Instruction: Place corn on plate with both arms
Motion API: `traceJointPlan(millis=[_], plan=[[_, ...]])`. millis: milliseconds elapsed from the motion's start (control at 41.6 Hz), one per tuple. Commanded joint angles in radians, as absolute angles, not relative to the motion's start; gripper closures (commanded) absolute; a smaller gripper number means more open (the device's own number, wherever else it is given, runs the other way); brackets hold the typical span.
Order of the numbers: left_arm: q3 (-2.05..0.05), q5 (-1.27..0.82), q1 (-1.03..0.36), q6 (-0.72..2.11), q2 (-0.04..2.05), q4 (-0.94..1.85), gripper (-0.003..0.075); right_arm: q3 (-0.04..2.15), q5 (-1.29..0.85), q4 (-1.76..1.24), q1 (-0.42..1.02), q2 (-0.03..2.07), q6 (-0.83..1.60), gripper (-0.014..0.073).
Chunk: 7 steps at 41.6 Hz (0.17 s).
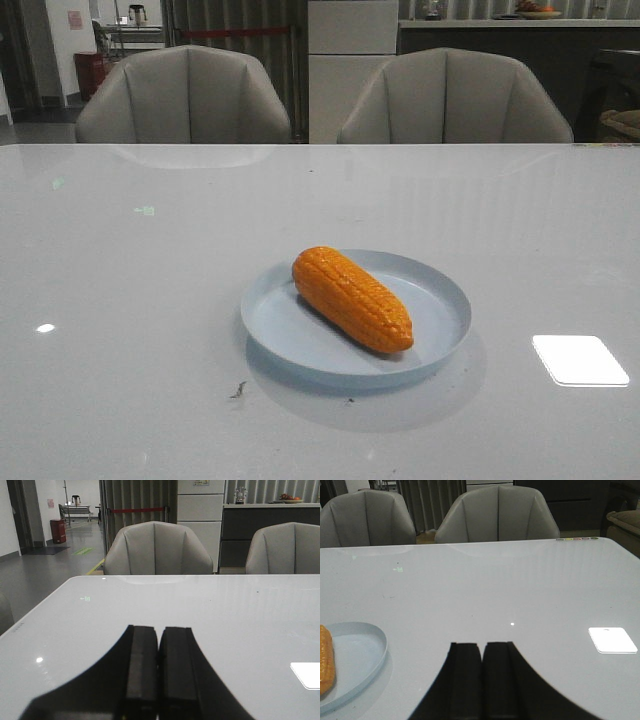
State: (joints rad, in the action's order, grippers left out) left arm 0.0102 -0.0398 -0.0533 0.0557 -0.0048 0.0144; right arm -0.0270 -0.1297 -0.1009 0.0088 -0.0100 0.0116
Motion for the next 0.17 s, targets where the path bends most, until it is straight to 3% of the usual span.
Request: traceJointPlan(millis=[0,144], plan=[[0.047,0.04,-0.051,0.048,0.006,0.023,0.0627,-0.006,-0.038,-0.104,0.003,-0.034,0.017,0.0528],[0.047,0.04,-0.051,0.048,0.006,0.023,0.0627,-0.006,-0.038,-0.104,0.003,-0.034,0.017,0.0528]])
